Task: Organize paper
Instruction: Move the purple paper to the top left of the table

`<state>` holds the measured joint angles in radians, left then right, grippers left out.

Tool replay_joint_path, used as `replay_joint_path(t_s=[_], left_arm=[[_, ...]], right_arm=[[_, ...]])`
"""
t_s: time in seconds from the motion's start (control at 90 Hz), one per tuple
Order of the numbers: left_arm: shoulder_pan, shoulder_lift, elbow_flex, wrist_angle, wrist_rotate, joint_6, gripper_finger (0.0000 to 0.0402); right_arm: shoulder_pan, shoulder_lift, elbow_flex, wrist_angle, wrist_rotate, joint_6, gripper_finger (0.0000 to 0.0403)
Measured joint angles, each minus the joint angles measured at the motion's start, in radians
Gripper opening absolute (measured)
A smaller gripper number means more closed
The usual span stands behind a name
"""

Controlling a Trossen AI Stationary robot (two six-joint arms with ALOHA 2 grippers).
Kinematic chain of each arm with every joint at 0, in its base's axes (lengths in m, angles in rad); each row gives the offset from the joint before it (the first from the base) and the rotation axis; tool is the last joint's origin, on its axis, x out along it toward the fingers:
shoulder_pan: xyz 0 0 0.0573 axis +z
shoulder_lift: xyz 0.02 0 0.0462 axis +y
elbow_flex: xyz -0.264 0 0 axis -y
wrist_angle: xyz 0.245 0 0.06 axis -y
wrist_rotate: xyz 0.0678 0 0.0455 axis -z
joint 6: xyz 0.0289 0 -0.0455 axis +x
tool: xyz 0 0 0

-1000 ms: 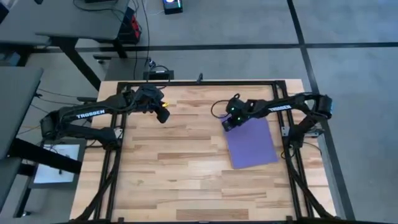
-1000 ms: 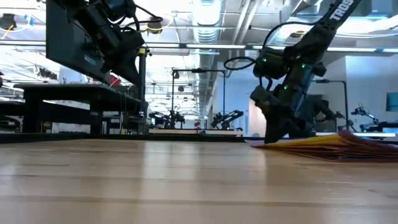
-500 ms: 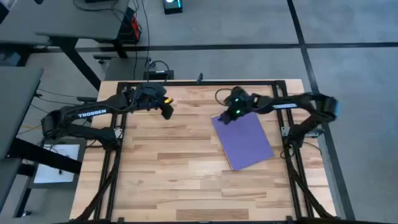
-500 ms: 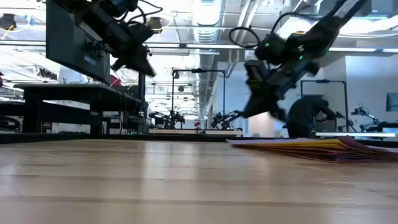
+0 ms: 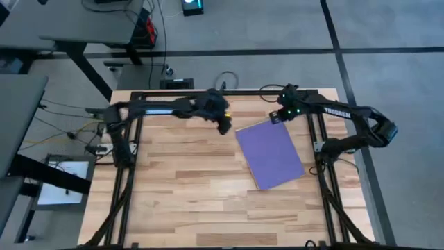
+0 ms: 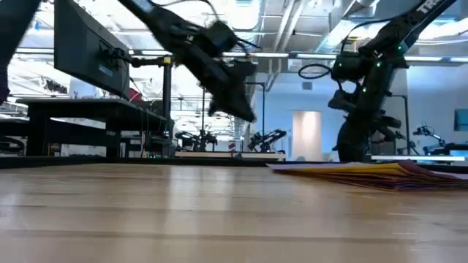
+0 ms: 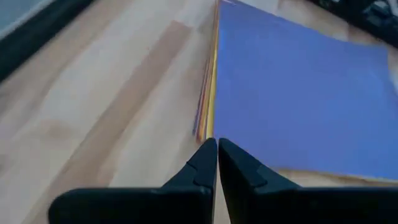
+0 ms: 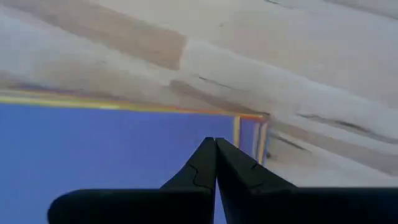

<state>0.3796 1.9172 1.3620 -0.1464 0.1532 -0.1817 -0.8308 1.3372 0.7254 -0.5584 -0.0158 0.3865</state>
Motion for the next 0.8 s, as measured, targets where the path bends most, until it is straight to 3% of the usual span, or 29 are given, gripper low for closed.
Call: replay_joint_path(t_s=[0.122, 0.233, 0.467, 0.7, 0.8], left_arm=[[-0.015, 0.117, 0.105, 0.007, 0.012, -0.013, 0.0], [-0.025, 0.195, 0.173, 0.008, 0.089, -0.018, 0.0], [-0.067, 0.279, 0.202, 0.099, 0.189, -0.07, 0.0], [-0.102, 0.312, 0.202, 0.144, 0.198, -0.083, 0.0], [-0.1, 0.309, 0.203, 0.112, 0.154, -0.067, 0.0]], right_arm=[[-0.022, 0.04, -0.004, 0.001, 0.001, -0.041, 0.0], [-0.035, 0.066, -0.026, 0.014, -0.001, -0.046, 0.0], [-0.043, 0.082, -0.042, 0.024, -0.011, -0.059, 0.0], [-0.043, 0.083, -0.042, 0.024, -0.012, -0.058, 0.0], [-0.041, 0.082, -0.042, 0.023, -0.017, -0.056, 0.0]])
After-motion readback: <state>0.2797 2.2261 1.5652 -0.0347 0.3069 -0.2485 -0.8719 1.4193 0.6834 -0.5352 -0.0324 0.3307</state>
